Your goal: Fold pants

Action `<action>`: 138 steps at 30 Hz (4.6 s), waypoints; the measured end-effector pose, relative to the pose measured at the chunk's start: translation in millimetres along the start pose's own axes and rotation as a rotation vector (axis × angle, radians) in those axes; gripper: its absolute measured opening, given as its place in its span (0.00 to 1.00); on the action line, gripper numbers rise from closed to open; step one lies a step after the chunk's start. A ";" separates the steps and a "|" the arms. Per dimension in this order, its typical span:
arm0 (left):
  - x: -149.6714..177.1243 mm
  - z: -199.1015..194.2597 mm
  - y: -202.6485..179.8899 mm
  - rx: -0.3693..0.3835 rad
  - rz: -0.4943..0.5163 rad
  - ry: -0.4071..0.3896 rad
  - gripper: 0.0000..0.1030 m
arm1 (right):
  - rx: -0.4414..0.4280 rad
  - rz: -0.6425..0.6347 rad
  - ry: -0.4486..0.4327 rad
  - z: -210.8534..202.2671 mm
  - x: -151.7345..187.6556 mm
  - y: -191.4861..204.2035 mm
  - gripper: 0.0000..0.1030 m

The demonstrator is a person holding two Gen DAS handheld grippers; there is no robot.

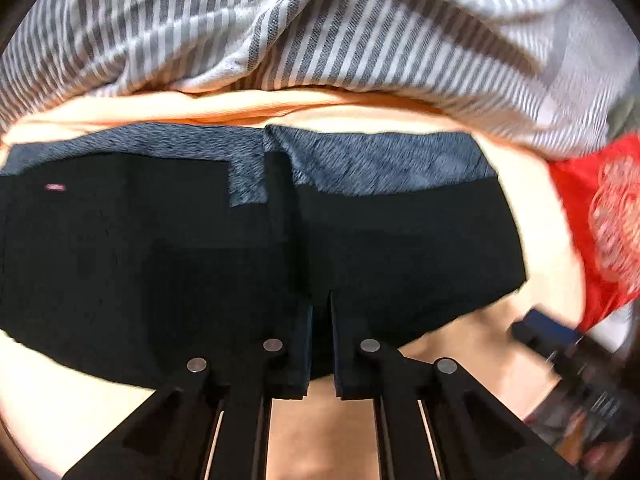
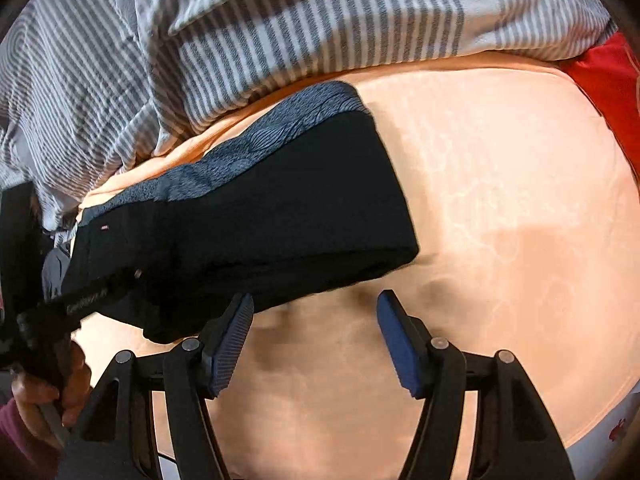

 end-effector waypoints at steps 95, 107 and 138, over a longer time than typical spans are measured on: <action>31.5 -66.3 282.6 -0.174 -0.645 -0.197 0.90 | -0.006 -0.355 0.198 69.8 1.0 180.2 0.69; 10.3 -46.6 314.4 0.179 -0.795 -0.221 0.90 | 0.021 -0.416 0.263 106.4 7.8 196.7 0.82; -23.5 -46.1 309.4 0.000 -0.718 -0.257 0.25 | -0.028 -0.432 0.234 86.3 -5.8 206.6 0.78</action>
Point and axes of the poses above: each gripper's, at about its wrist camera, not at the fingertips, and z roughly the way its jaws point, y to its left, x to its underside, the point moved 10 cm from there along z, roughly the way its jaws point, and after that the axes turned 12 degrees about -z, right-handed, at the moved point
